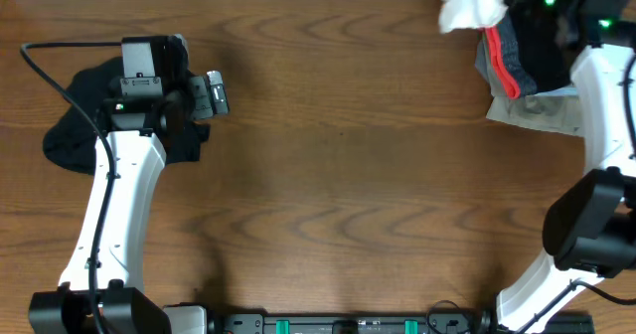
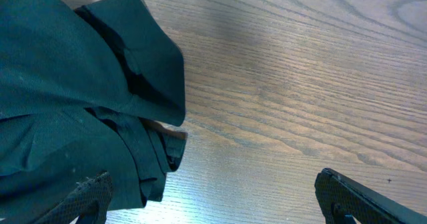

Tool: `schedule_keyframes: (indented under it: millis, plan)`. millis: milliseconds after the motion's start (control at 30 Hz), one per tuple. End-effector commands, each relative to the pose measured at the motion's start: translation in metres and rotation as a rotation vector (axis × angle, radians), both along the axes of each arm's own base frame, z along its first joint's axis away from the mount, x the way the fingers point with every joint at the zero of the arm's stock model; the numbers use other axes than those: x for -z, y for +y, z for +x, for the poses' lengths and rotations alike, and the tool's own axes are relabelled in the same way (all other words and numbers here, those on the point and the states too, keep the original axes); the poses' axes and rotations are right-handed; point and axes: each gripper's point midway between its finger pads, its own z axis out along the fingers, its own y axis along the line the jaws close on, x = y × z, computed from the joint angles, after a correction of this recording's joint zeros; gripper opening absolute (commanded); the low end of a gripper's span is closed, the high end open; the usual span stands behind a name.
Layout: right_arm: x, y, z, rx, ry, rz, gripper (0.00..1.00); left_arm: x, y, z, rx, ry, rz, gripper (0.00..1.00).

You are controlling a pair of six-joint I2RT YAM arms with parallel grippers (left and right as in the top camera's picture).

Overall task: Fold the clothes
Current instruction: 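Carry the bundled T-shirt with the right gripper to the top-right clothes stack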

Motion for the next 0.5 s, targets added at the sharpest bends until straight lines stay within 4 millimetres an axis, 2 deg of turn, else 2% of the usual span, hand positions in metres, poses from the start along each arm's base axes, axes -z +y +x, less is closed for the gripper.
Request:
schedule_keyframes:
  millis: [0, 100, 233, 367, 467]
  plan:
    - [-0.035, -0.039, 0.0, 0.173, -0.054, 0.004, 0.01, 0.001, 0.004, 0.002, 0.003, 0.005, 0.02, 0.98]
    - [-0.033, -0.064, 0.001, 0.234, -0.06, 0.0, 0.01, 0.001, 0.004, 0.002, 0.003, 0.005, 0.02, 0.98]
    - [-0.024, -0.086, 0.004, 0.276, -0.058, 0.01, 0.01, 0.001, 0.004, 0.002, 0.003, 0.005, 0.02, 0.98]
    - [-0.01, -0.093, 0.013, 0.2, -0.079, 0.025, 0.01, 0.001, 0.004, 0.002, 0.003, 0.005, 0.02, 0.98]
    - [0.009, -0.097, 0.016, 0.114, -0.075, 0.064, 0.01, 0.001, 0.004, 0.002, 0.003, 0.005, 0.02, 0.98]
